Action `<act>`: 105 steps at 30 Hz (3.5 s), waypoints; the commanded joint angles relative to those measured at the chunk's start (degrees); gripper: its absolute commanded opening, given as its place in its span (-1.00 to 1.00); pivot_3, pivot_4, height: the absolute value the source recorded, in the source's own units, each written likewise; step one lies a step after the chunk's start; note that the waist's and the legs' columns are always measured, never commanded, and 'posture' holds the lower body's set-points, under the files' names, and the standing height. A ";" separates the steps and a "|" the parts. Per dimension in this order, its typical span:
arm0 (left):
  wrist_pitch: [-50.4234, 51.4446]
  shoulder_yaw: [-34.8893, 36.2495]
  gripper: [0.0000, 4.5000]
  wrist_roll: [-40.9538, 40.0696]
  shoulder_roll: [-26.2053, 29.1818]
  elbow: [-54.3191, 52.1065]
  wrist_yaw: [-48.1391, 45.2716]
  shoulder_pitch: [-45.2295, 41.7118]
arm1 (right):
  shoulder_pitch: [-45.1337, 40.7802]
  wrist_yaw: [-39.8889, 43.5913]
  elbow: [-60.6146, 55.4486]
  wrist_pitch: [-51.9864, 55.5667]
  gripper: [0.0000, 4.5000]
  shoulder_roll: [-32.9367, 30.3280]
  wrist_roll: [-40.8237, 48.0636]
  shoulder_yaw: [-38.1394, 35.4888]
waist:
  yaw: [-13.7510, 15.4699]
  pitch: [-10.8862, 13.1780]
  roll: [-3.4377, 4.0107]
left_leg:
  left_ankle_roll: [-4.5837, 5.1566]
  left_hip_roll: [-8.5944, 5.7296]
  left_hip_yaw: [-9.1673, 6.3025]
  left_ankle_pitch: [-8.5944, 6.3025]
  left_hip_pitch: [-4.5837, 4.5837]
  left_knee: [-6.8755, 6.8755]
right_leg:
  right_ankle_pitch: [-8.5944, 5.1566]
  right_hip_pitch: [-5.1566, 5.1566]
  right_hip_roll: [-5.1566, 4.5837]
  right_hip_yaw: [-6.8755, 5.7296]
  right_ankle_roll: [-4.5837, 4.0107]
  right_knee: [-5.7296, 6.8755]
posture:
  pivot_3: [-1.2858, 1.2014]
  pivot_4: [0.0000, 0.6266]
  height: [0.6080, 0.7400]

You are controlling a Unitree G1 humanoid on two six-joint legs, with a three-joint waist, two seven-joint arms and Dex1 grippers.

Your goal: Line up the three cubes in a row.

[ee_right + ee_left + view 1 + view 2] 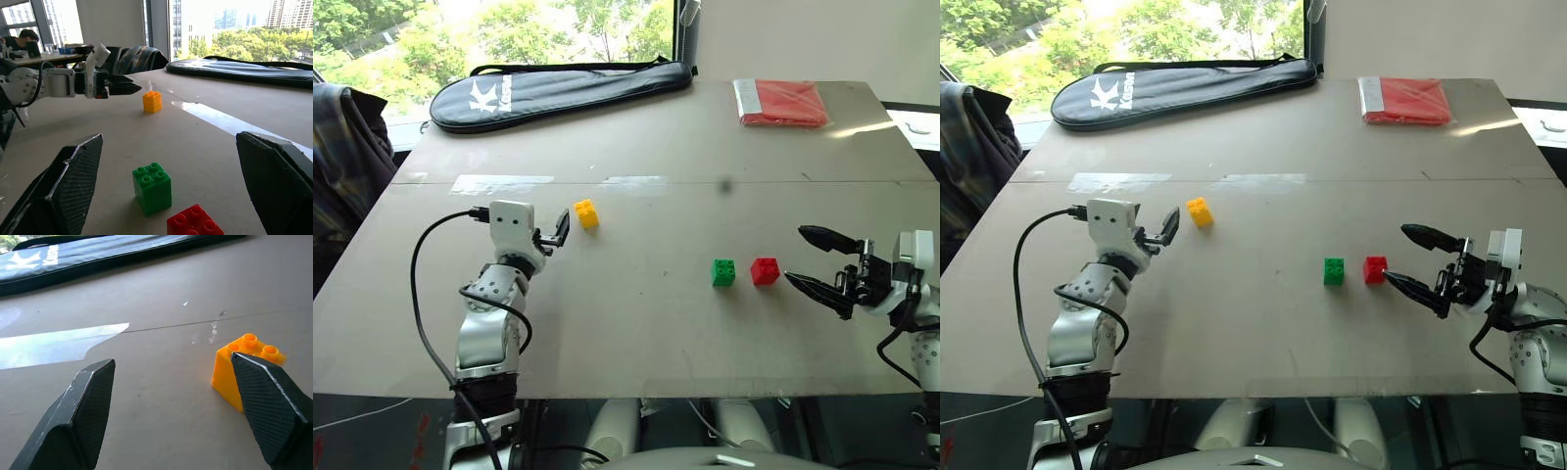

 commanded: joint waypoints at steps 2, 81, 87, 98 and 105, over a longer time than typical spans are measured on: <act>-1.19 -4.05 0.72 0.95 -2.46 -1.48 1.43 -0.85 | 0.11 0.71 -0.73 -1.67 1.00 -0.80 0.13 -1.93 | -0.05 0.00 0.00 | 0.00 0.01 0.00 0.00 0.00 0.00 | 0.00 0.00 0.01 0.01 0.00 0.00 | 0.03 -0.52 1.00; -42.41 -26.14 -0.43 0.51 3.45 56.31 -69.36 -29.85 | 13.92 4.18 -3.80 -3.85 1.00 -1.52 1.44 -6.59 | -1.31 -0.05 -0.01 | 0.10 -0.28 0.05 -0.04 0.04 0.03 | -0.01 0.07 0.09 -0.01 0.02 0.03 | 0.03 -0.52 1.00; -40.96 -25.90 -0.43 0.88 3.65 55.26 -68.61 -28.95 | 14.77 3.52 -4.12 -5.16 1.00 -0.67 0.99 -5.88 | -1.30 -0.07 -0.02 | 0.11 -0.28 0.01 -0.04 0.13 0.08 | -0.01 0.17 0.09 -0.02 0.03 0.06 | 0.03 -0.52 1.00; -41.76 -25.29 0.99 2.48 4.02 54.36 -64.95 -28.53 | 13.81 4.14 -3.06 -5.06 1.00 -0.91 0.93 -5.71 | -1.44 -0.08 0.00 | 0.11 -0.28 -0.02 -0.03 0.17 0.09 | 0.00 0.18 0.09 -0.02 0.03 0.12 | 0.03 -0.52 1.00; -41.08 -23.78 0.99 1.18 3.53 53.31 -62.55 -27.39 | 13.48 4.78 -2.36 -5.21 1.00 -0.90 0.66 -5.53 | -1.44 -0.08 0.00 | 0.10 -0.28 -0.02 -0.03 0.19 0.10 | 0.00 0.18 0.09 -0.02 0.03 0.15 | 0.03 -0.52 1.00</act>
